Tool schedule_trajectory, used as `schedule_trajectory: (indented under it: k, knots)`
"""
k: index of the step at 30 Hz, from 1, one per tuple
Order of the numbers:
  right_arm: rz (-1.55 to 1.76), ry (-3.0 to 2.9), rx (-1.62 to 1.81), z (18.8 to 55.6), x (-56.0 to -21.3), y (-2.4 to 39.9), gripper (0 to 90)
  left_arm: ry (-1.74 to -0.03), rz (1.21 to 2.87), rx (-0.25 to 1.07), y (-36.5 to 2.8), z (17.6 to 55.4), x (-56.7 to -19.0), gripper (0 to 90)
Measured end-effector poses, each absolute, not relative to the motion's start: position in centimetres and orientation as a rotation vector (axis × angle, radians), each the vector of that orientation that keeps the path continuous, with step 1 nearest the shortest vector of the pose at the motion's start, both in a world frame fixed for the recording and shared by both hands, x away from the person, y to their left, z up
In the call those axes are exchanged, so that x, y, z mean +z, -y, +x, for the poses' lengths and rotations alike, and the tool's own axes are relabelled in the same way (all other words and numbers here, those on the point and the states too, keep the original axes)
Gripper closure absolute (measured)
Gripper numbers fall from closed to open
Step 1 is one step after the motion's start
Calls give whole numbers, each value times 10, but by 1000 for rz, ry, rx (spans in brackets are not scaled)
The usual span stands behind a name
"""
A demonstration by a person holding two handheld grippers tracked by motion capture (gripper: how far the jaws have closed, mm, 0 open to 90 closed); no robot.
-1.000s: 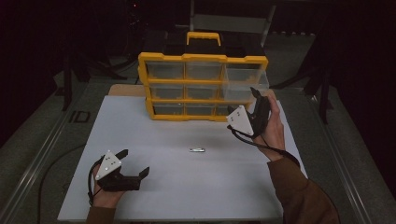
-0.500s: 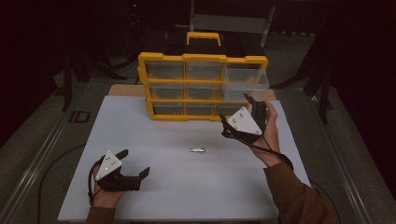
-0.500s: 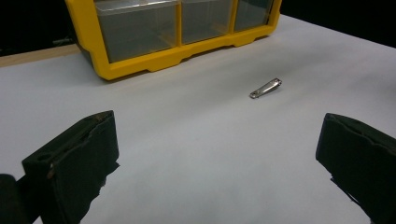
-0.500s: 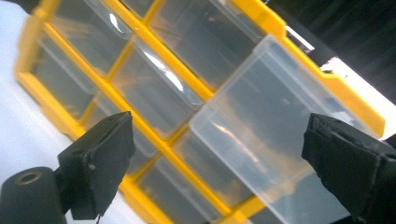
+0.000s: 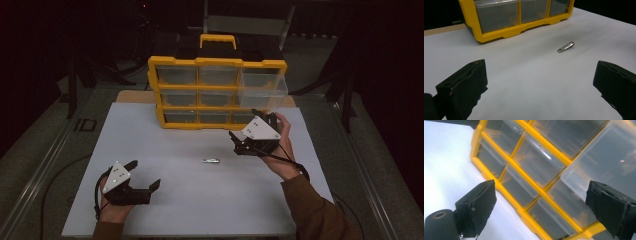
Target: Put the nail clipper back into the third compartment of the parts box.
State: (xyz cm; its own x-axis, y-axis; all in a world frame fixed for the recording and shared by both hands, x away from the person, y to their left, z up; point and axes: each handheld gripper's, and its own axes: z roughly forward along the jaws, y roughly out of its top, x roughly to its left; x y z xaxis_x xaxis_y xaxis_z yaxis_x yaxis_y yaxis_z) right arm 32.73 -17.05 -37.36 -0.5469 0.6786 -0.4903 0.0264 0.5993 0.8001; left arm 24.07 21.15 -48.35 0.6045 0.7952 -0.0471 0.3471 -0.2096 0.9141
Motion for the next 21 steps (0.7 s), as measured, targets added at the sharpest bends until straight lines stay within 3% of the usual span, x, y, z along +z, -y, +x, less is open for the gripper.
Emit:
schedule_trajectory:
  k: [21]
  knots:
    - [581,-2252,1025,355,-390,163,123,-927,1801,538,-212,241,-484,1]
